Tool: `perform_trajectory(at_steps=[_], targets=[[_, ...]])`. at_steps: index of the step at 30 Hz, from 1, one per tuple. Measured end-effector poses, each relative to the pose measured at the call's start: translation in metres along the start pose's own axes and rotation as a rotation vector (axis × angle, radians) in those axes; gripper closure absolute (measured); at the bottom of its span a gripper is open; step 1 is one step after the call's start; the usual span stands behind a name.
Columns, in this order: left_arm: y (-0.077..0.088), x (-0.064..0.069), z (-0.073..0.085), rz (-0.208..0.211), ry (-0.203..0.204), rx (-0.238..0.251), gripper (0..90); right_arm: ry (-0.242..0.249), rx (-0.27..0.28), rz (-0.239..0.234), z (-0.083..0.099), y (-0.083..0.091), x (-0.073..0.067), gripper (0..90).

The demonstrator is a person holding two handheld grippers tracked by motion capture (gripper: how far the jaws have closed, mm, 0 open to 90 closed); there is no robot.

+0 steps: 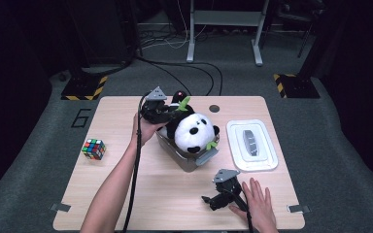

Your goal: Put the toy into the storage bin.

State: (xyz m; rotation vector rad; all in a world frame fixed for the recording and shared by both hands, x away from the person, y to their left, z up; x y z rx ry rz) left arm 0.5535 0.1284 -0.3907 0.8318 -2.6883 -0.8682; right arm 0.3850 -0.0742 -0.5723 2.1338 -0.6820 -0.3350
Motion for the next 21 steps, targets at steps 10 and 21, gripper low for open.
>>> perform_trajectory(at_steps=[10,21], targets=[[0.012,-0.003,0.001,-0.035,0.100,0.000,30.3,0.000,0.000,0.000,0.000,0.000,0.000,0.0],[0.011,0.018,-0.018,-0.006,0.066,-0.024,16.2,0.001,-0.001,-0.003,0.000,0.000,0.000,0.0]])
Point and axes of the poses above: each handheld gripper's, and its own axes: y roughly backward along the jaws, z roughly out of its underside, x roughly to its right, the point moved 6 cm from there along -y, roughly forward along the jaws, and after that the axes turned 8 degrees about -x, right-handed, at the moved point
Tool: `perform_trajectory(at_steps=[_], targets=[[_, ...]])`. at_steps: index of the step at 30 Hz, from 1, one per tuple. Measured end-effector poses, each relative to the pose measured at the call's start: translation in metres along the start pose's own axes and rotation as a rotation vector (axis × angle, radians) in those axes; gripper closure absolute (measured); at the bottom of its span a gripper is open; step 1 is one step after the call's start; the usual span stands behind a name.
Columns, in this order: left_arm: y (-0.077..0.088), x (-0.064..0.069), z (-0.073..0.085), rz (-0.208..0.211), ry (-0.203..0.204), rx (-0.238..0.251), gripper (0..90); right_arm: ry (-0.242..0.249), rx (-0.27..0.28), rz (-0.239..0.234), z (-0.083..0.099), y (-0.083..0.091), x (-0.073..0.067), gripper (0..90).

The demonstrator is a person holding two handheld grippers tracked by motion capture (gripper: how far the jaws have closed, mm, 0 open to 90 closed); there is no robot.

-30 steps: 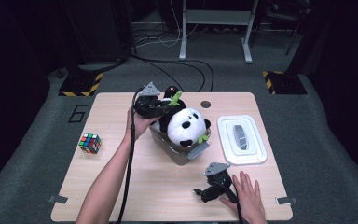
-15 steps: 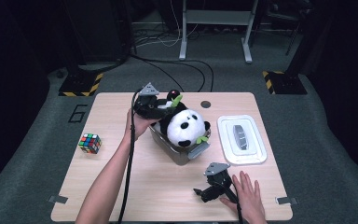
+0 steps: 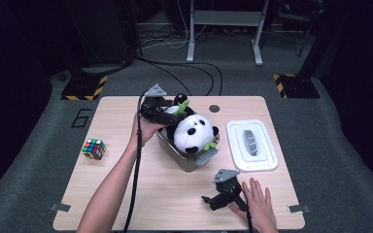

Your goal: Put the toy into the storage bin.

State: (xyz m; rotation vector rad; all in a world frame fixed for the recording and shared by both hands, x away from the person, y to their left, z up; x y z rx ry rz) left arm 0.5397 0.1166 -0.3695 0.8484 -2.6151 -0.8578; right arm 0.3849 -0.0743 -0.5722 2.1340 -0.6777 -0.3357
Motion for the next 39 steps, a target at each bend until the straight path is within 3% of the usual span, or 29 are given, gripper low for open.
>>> perform_trajectory(at_steps=[7,9,15,21,24,27,31,35,39], targets=[[-0.019,0.007,-0.004,-0.002,-0.008,-0.076,15.2,-0.001,0.000,0.001,0.000,0.000,0.000,0.0],[-0.024,0.008,-0.002,0.016,0.002,-0.095,15.3,-0.001,0.000,0.001,0.000,0.000,0.000,0.0],[-0.026,0.005,0.005,0.052,0.021,-0.114,16.0,0.000,0.000,0.001,0.000,0.000,0.000,0.0],[-0.031,0.003,0.015,0.058,0.006,-0.173,15.5,0.000,0.001,0.002,0.000,0.000,0.000,0.0],[-0.025,0.004,0.010,0.051,0.017,-0.123,15.9,0.000,0.001,0.002,0.000,0.000,0.000,0.0],[-0.022,0.008,0.003,0.031,-0.001,-0.098,16.0,0.001,0.000,-0.001,0.000,0.000,0.000,0.0],[-0.028,0.013,-0.003,0.002,-0.026,-0.123,15.4,0.002,-0.001,-0.001,0.000,0.000,0.000,0.0],[-0.041,0.013,-0.005,-0.002,-0.003,-0.143,14.9,0.001,0.000,-0.001,0.000,0.000,0.000,0.0],[-0.053,0.012,-0.004,-0.032,-0.023,-0.193,14.2,-0.001,0.000,0.001,0.000,0.000,0.000,0.0]])
Point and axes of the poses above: each handheld gripper's, and its own axes: y roughly backward along the jaws, z roughly out of its underside, x roughly to its right, the point moved 6 cm from there along -y, roughly forward along the jaws, and after that the axes turned 8 degrees about -x, right-handed, at the moved point
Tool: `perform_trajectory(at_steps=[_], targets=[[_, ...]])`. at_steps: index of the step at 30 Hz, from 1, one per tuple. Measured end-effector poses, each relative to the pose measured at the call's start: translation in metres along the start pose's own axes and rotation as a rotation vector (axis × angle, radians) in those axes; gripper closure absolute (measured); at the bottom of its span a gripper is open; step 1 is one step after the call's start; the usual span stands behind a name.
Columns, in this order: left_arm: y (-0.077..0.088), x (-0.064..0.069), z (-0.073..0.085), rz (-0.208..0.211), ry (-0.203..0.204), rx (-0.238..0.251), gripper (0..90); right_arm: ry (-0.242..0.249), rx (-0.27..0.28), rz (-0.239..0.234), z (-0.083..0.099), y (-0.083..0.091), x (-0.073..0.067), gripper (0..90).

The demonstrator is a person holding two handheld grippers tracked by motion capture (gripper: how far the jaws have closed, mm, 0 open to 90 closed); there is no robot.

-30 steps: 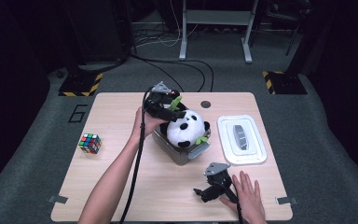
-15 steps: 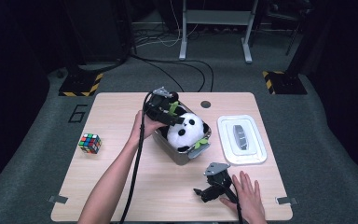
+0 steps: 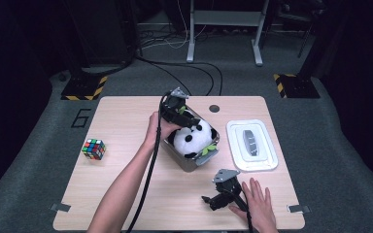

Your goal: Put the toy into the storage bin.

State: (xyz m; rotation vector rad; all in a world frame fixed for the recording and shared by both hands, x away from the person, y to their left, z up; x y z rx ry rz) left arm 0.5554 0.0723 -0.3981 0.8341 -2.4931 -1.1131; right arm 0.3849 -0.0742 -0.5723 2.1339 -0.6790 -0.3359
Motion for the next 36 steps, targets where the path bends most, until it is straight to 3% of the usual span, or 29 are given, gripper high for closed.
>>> perform_trajectory(at_steps=[7,11,13,17,19,21,26,33,35,36], targets=[[-0.023,0.003,0.009,-0.038,0.007,-0.082,14.7,0.000,0.000,-0.001,0.000,0.000,0.000,0.0],[-0.035,0.006,0.014,-0.054,-0.011,-0.120,14.6,0.001,-0.001,-0.001,0.000,0.000,0.000,0.0],[-0.032,0.007,0.013,-0.049,-0.017,-0.113,14.7,0.000,0.000,0.000,0.000,0.000,0.000,0.0],[-0.012,0.001,0.011,-0.051,-0.015,-0.049,15.2,0.000,0.000,0.000,0.000,0.000,0.000,0.0],[-0.002,-0.005,0.012,-0.052,0.013,-0.020,15.2,-0.001,0.000,0.000,0.000,0.000,0.000,0.0],[0.001,-0.013,0.016,-0.063,0.033,-0.028,15.0,-0.001,0.000,0.002,0.000,0.000,0.000,0.0],[-0.010,-0.024,0.027,-0.028,0.102,-0.062,13.4,-0.001,0.000,0.000,0.000,0.000,0.000,0.0],[-0.024,-0.024,0.031,-0.016,0.115,-0.087,15.9,-0.001,0.000,0.000,0.000,0.000,0.000,0.0],[-0.028,-0.024,0.032,-0.018,0.136,-0.120,17.5,0.001,0.000,-0.001,0.000,0.000,0.000,0.0],[-0.031,-0.023,0.034,-0.020,0.122,-0.160,17.8,0.000,0.000,0.000,0.000,0.000,0.000,0.0]])
Point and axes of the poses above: each handheld gripper's, and its own axes: y roughly backward along the jaws, z roughly out of its underside, x roughly to its right, the point moved 6 cm from there along -y, roughly forward along the jaws, and after that the axes turned 8 degrees about -x, right-handed, at the moved point
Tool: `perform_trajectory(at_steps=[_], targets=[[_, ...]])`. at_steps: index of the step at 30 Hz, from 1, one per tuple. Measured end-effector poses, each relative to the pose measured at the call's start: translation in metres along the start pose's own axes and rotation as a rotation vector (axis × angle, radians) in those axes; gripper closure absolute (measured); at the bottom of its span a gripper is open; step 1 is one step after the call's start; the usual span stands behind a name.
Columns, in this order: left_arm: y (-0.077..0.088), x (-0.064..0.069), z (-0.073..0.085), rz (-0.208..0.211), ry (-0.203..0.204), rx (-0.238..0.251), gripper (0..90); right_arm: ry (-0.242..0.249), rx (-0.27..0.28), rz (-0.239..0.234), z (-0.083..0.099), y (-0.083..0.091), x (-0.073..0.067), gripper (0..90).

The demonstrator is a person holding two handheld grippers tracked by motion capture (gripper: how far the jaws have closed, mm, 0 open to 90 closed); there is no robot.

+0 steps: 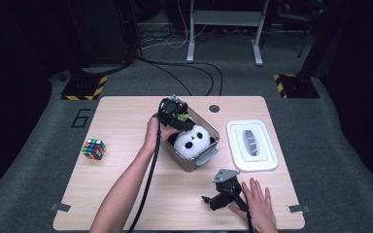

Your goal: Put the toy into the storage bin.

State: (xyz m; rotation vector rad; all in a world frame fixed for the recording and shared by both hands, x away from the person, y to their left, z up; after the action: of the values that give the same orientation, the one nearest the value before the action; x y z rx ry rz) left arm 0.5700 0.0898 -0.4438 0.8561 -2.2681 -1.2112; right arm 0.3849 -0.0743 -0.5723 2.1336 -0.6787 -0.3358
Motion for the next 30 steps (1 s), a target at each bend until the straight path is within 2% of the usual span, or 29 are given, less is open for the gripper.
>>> perform_trajectory(at_steps=[3,9,11,15,17,19,22,26,30], targets=[[-0.010,0.001,0.001,-0.020,-0.002,-0.071,19.2,0.000,0.000,0.000,0.000,0.000,0.000,0.0],[-0.015,0.002,0.000,-0.049,0.020,-0.117,22.1,-0.001,0.001,0.002,0.000,0.000,0.000,0.0],[-0.014,0.004,-0.002,-0.076,0.007,-0.126,22.1,-0.001,0.001,0.002,0.000,0.000,0.000,0.0],[-0.007,0.004,-0.004,-0.086,-0.003,-0.089,20.6,0.000,0.000,0.000,0.000,0.000,0.000,0.0],[-0.002,0.002,-0.003,-0.058,0.022,-0.058,12.5,0.000,0.000,0.000,0.000,0.000,0.000,0.0],[0.004,0.002,-0.002,-0.035,0.023,-0.044,6.9,0.000,0.000,-0.001,0.000,0.000,0.000,0.0],[0.013,0.006,-0.001,-0.014,0.018,-0.009,4.6,-0.001,0.000,0.000,0.000,0.000,0.000,0.0],[0.016,0.015,0.000,0.014,0.004,-0.005,0.1,0.000,0.000,0.000,0.000,0.000,0.000,0.0],[0.008,0.024,0.003,0.006,-0.019,-0.049,0.1,-0.001,0.000,0.000,0.000,0.000,0.000,0.0]])
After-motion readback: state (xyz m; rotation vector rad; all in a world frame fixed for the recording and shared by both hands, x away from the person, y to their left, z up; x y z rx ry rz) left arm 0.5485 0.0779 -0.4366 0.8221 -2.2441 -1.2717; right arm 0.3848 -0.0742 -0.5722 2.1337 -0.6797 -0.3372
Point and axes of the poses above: each handheld gripper's, and its own axes: y roughly backward along the jaws, z roughly out of its underside, x roughly to its right, the point moved 6 cm from there along -y, roughly forward along the jaws, and after that the axes turned 8 degrees about -x, right-handed, at the moved point
